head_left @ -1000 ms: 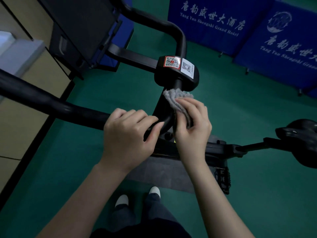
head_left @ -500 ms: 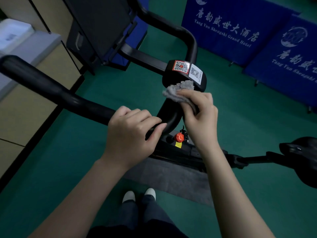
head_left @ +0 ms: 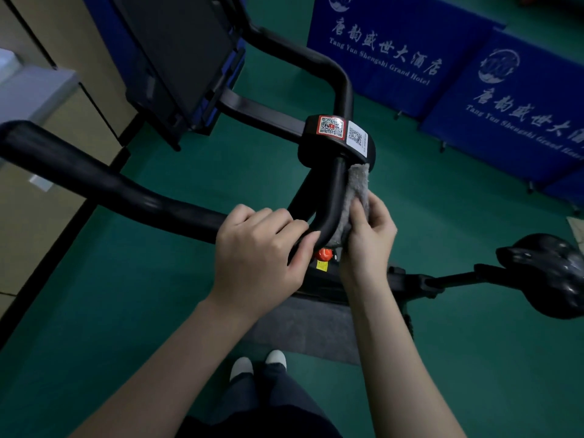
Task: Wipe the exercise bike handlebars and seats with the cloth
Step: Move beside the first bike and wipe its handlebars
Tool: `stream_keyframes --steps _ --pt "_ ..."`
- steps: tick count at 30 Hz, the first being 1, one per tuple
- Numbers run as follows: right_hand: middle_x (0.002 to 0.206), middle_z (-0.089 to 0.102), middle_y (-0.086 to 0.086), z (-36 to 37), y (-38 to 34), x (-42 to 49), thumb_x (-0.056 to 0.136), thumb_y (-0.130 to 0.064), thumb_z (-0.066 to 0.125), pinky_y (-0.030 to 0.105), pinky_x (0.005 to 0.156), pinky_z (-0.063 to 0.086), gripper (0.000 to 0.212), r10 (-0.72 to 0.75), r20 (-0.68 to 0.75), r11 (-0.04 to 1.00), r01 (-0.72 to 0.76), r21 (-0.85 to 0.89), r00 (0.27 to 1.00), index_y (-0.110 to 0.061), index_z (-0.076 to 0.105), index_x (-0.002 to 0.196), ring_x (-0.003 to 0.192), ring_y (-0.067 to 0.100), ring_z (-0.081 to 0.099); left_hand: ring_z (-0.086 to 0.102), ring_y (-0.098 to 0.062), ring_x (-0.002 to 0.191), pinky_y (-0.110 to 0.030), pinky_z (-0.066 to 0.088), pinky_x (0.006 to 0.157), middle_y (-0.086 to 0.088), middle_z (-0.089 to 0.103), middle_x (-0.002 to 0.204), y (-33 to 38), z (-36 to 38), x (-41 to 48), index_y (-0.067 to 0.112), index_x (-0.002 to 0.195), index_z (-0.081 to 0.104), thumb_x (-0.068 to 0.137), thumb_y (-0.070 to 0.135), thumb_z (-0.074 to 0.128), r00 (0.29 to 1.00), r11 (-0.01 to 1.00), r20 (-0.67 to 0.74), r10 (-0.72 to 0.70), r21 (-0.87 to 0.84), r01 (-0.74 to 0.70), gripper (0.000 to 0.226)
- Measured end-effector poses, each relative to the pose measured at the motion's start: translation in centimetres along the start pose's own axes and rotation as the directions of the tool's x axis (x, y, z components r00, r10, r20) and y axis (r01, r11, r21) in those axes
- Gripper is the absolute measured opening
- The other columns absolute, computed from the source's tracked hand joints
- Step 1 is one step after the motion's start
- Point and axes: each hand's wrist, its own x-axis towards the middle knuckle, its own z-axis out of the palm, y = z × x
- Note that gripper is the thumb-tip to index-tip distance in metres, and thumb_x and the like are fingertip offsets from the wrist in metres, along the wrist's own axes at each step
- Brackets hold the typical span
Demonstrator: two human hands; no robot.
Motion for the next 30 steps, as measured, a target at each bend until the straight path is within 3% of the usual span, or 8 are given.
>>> stream_keyframes --steps 6,11,14,16,19,21,25,30 --pt "0.083 0.065 0.012 -1.7 0.0 -0.3 0.094 -0.002 0.052 0.033 0.071 0.051 0.014 0.218 0.199 0.966 -0.240 0.093 0.955 0.005 0.063 0.102 0.073 0.020 0.062 0.058 -0.018 0.060 -0.036 0.040 0.062 0.005 0.064 0.066 0.1 0.1 0.0 0.016 0.076 0.072 0.091 0.032 0.056 1.000 1.000 0.009 -0.023 0.001 0.023 0.027" --pt "0.085 0.068 -0.001 -2.6 -2.9 2.3 0.091 -0.003 0.055 0.023 0.074 0.048 0.019 -0.249 0.181 0.926 0.288 -0.242 0.952 -0.017 0.067 0.093 0.079 0.007 0.061 0.059 -0.017 0.060 -0.034 0.040 0.063 0.005 0.064 0.066 0.3 0.0 0.1 0.017 0.076 0.072 0.090 0.031 0.057 0.998 0.998 0.026 -0.055 0.012 0.055 0.026" --pt "0.091 0.063 -0.001 -1.5 -5.6 4.8 0.090 -0.008 0.055 0.017 0.081 0.043 0.021 -0.390 0.509 0.674 0.614 -0.411 0.768 -0.019 0.068 0.102 0.085 0.005 0.055 0.061 -0.015 0.063 -0.031 0.040 0.065 0.007 0.068 0.071 0.7 -0.3 0.2 0.018 0.079 0.074 0.089 0.032 0.058 0.994 0.996 0.063 -0.085 0.016 0.084 0.023" --pt "0.090 0.057 -0.008 -0.2 -7.3 6.3 0.091 -0.010 0.055 0.016 0.082 0.040 0.022 -0.357 0.751 0.465 0.803 -0.373 0.556 -0.015 0.068 0.108 0.091 0.008 0.052 0.062 -0.013 0.064 -0.029 0.039 0.067 0.007 0.069 0.073 1.0 -0.6 0.2 0.018 0.081 0.075 0.088 0.033 0.060 0.989 0.994 0.096 -0.113 0.010 0.112 0.022" --pt "0.093 0.065 0.007 2.4 -9.1 8.4 0.094 -0.012 0.053 0.039 0.084 0.045 0.019 -0.121 0.974 0.188 0.968 -0.167 0.192 -0.008 0.067 0.106 0.097 0.027 0.055 0.063 -0.012 0.066 -0.028 0.040 0.069 0.008 0.070 0.075 1.4 -1.0 0.4 0.020 0.084 0.076 0.089 0.037 0.057 0.975 0.988 0.156 -0.156 0.023 0.154 0.026" --pt "0.096 0.065 0.012 3.8 -9.7 9.4 0.094 -0.014 0.052 0.044 0.084 0.044 0.019 0.070 0.995 0.054 0.996 -0.072 0.068 -0.011 0.066 0.106 0.098 0.030 0.055 0.062 -0.011 0.068 -0.025 0.035 0.072 0.009 0.070 0.077 1.6 -1.3 0.6 0.021 0.085 0.076 0.090 0.041 0.053 0.962 0.980 0.190 -0.196 0.018 0.196 0.031" --pt "0.099 0.067 0.010 4.7 -10.1 8.9 0.089 -0.009 0.054 0.027 0.084 0.039 0.020 0.283 0.957 0.077 0.996 0.046 -0.066 -0.010 0.067 0.105 0.098 0.027 0.058 0.062 -0.010 0.072 -0.023 0.031 0.075 0.012 0.070 0.079 2.2 -1.6 0.9 0.024 0.085 0.076 0.088 0.048 0.046 0.939 0.960 0.207 -0.276 0.017 0.278 0.039" --pt "0.100 0.070 0.006 4.7 -10.4 8.1 0.090 -0.009 0.055 0.026 0.085 0.042 0.021 0.374 0.908 0.208 0.972 0.114 -0.186 -0.013 0.068 0.106 0.096 0.022 0.061 0.061 -0.007 0.073 -0.025 0.033 0.076 0.014 0.069 0.081 2.5 -1.7 1.1 0.028 0.085 0.075 0.087 0.054 0.041 0.917 0.946 0.235 -0.322 0.037 0.323 0.043"
